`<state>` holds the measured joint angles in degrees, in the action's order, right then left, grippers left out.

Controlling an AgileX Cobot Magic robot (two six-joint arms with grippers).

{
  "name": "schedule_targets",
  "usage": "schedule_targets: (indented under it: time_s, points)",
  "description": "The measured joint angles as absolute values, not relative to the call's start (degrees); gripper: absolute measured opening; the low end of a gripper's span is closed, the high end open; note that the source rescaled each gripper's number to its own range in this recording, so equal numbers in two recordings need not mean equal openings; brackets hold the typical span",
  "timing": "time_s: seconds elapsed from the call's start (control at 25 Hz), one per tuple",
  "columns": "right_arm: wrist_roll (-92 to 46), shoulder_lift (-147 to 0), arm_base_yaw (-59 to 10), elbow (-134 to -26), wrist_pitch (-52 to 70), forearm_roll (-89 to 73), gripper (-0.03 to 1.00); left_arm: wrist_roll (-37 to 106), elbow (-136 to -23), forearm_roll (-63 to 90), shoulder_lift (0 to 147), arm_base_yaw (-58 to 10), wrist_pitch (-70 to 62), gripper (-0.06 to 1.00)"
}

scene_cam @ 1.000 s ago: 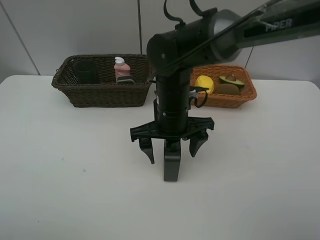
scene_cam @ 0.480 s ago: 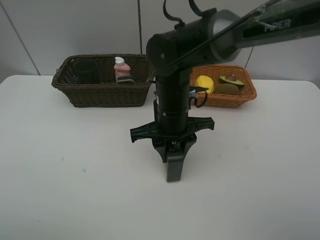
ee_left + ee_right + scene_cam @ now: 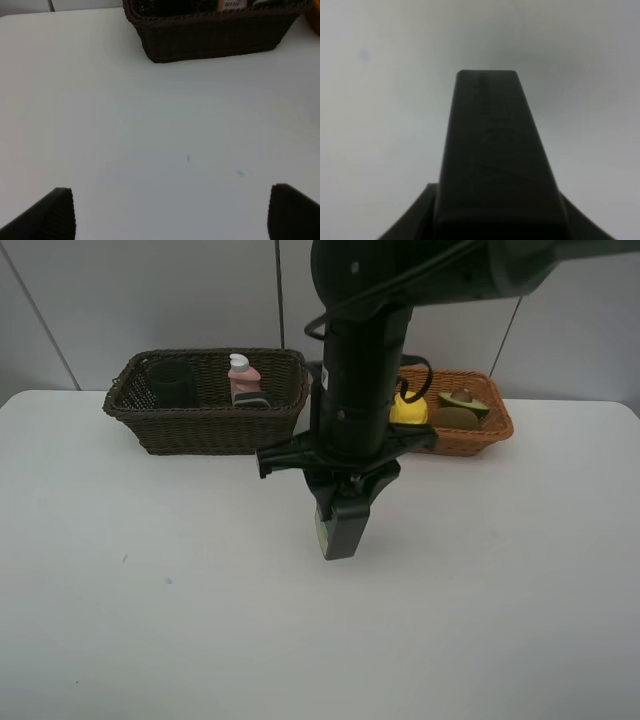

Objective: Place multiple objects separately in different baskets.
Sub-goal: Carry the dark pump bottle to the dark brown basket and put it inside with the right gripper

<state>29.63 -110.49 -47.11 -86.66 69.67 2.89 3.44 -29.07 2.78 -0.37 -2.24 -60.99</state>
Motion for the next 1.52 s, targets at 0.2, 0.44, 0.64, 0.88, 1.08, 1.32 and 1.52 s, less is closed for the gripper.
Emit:
schedule_targets:
  time_s: [0.2, 0.44, 0.64, 0.88, 1.08, 1.32, 1.52]
  points:
    - [25.2, -109.0, -47.1, -94.0, 68.9, 6.4, 0.02, 3.4, -29.1, 2.8, -0.4, -2.2, -61.0, 0.99]
    - [21.8, -112.7, -43.6, -103.7, 61.9, 8.9, 0.02, 3.4, -29.1, 2.8, -0.4, -2.2, -61.0, 0.99]
    - [16.7, -119.2, -38.9, -109.7, 54.8, 9.5, 0.02, 3.4, -29.1, 2.8, -0.4, -2.2, -61.0, 0.99]
    - [13.1, -125.4, -37.3, -111.0, 39.2, 9.9, 0.02, 3.4, -29.1, 2.8, -0.4, -2.2, -61.0, 0.99]
    - [12.8, -130.0, -36.1, -111.0, 26.4, 9.9, 0.02, 3.4, -29.1, 2.8, -0.4, -2.2, -61.0, 0.99]
    - [12.8, -133.5, -35.7, -111.0, 22.9, 9.8, 0.02, 3.4, -29.1, 2.8, -0.4, -2.2, -61.0, 0.99]
    - [12.8, -133.5, -35.7, -111.3, 20.8, 9.8, 0.64, 3.4, -29.1, 2.8, -0.4, -2.2, -61.0, 0.99]
